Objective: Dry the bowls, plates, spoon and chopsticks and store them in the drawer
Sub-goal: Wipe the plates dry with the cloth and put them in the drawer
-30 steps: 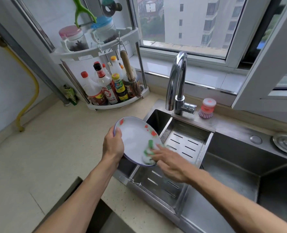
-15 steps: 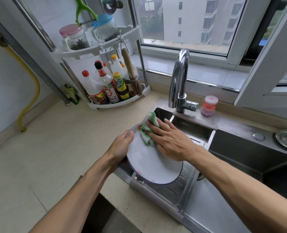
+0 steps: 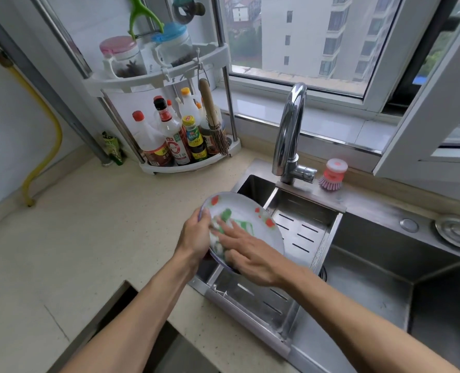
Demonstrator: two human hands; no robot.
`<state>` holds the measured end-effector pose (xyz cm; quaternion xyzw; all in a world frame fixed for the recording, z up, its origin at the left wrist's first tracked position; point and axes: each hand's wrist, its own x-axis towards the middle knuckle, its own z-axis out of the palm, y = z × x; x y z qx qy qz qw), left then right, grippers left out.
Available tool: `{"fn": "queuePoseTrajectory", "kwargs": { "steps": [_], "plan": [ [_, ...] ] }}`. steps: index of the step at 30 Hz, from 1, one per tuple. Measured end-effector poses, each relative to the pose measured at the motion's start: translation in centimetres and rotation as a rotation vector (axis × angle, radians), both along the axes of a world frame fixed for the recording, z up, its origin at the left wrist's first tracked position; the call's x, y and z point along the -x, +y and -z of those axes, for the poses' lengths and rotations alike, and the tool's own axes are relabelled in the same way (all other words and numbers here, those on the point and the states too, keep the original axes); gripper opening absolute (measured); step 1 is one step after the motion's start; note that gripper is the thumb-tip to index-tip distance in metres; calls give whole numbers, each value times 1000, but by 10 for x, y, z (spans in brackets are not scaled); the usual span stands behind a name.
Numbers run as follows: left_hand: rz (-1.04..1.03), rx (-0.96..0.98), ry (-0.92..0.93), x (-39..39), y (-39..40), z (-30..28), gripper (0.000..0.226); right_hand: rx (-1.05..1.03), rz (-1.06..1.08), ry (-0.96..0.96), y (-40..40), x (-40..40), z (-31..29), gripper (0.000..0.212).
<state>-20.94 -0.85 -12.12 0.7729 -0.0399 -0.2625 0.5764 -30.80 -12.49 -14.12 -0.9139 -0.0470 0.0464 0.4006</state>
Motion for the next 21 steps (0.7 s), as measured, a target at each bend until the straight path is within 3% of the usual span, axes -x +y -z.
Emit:
{"fn": "queuePoseTrajectory", "kwargs": {
  "steps": [3, 7, 9, 12, 15, 18, 20, 21],
  "plan": [
    [66, 81, 104, 4, 4, 0, 35, 222, 57, -13, -21, -19, 10, 56],
    [-23, 27, 10, -4, 11, -2, 32, 550, 135, 50, -56, -11, 20, 59],
    [-120, 22, -33, -7, 10, -6, 32, 431, 112, 76, -55, 5, 14, 51],
    [-233, -16, -62, -9, 4, -10, 33, 92, 114, 107, -35, 27, 2, 49],
    [-296, 17, 105, -12, -2, -10, 30, 211, 159, -57, -22, 33, 13, 34],
    [-229, 74, 341, -12, 2, -12, 19, 269, 290, -211, -26, 31, 20, 14],
    [-186, 37, 333, -11, 2, -13, 18, 287, 280, -201, -30, 32, 16, 12],
    [-131, -67, 215, -11, 4, -11, 26, 289, 265, -197, -33, 33, 13, 10]
  ]
}}
